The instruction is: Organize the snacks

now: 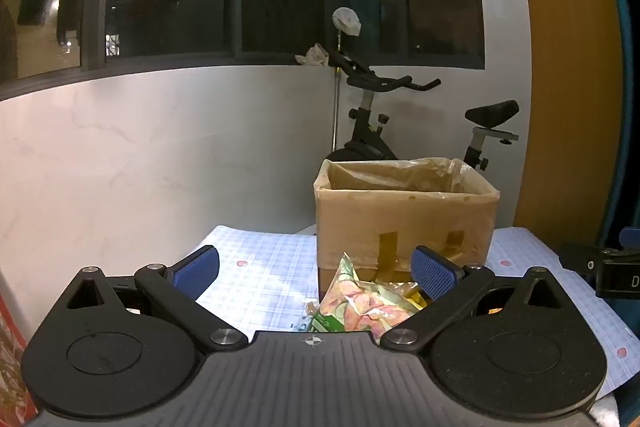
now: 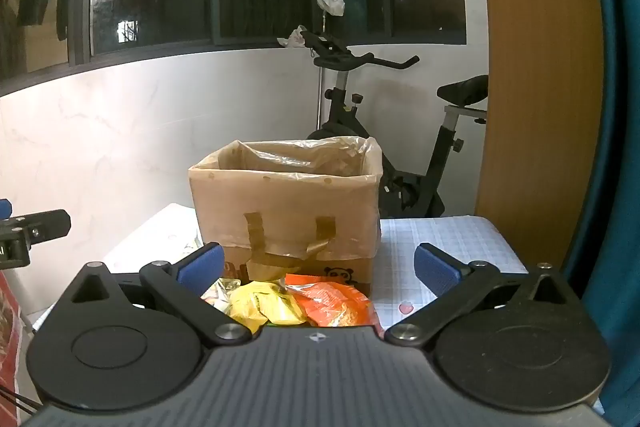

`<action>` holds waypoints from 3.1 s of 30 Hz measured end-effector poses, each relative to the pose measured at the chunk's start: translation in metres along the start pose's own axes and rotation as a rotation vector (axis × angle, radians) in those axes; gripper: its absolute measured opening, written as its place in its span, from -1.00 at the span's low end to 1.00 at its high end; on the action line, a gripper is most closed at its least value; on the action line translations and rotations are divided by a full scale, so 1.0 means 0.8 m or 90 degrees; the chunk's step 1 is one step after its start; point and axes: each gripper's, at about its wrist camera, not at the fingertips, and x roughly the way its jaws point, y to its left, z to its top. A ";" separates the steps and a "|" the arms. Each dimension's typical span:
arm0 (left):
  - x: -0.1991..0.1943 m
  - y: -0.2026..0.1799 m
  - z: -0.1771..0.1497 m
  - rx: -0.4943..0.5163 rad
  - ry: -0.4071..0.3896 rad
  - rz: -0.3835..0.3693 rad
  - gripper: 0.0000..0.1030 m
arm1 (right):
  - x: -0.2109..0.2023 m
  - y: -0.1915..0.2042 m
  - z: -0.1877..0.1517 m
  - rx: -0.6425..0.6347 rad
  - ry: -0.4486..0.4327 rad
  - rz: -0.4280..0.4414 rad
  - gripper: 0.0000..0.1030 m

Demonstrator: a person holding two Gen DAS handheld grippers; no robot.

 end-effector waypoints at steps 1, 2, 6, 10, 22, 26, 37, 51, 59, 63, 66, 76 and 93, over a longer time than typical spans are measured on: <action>0.000 0.000 0.000 0.001 0.001 -0.001 1.00 | 0.000 0.000 0.000 -0.001 0.001 0.000 1.00; -0.002 0.001 0.006 0.002 0.001 -0.001 1.00 | 0.000 0.000 0.000 0.000 0.001 0.000 1.00; 0.000 0.002 0.012 0.001 0.003 -0.004 1.00 | -0.001 0.001 0.000 0.002 0.001 0.001 1.00; -0.005 0.001 0.004 -0.004 -0.003 0.000 1.00 | 0.001 0.001 0.001 0.001 0.004 -0.001 1.00; -0.003 0.000 0.003 -0.004 -0.004 -0.002 1.00 | -0.001 0.001 0.001 0.002 0.003 -0.002 1.00; -0.003 0.001 0.004 -0.005 -0.002 -0.005 1.00 | -0.001 -0.001 0.001 0.001 0.004 -0.003 1.00; -0.002 0.003 0.003 -0.007 -0.002 -0.008 1.00 | -0.001 -0.001 0.000 0.001 0.004 -0.004 1.00; -0.001 -0.001 0.000 -0.007 -0.001 -0.011 1.00 | 0.000 0.000 0.000 0.001 0.004 -0.004 1.00; 0.000 -0.001 -0.003 -0.010 0.003 -0.015 1.00 | -0.003 -0.001 0.001 0.001 0.005 -0.004 1.00; -0.002 0.001 -0.003 -0.012 0.004 -0.016 1.00 | -0.002 -0.002 0.001 0.001 0.006 -0.004 1.00; -0.002 0.000 -0.003 -0.013 0.004 -0.017 1.00 | -0.003 -0.003 0.001 0.001 0.006 -0.003 1.00; -0.002 0.000 -0.004 -0.014 0.004 -0.017 1.00 | -0.003 -0.003 0.001 0.002 0.006 -0.003 1.00; 0.022 0.015 -0.009 -0.027 0.019 0.010 1.00 | 0.008 -0.001 -0.011 0.008 -0.001 0.005 1.00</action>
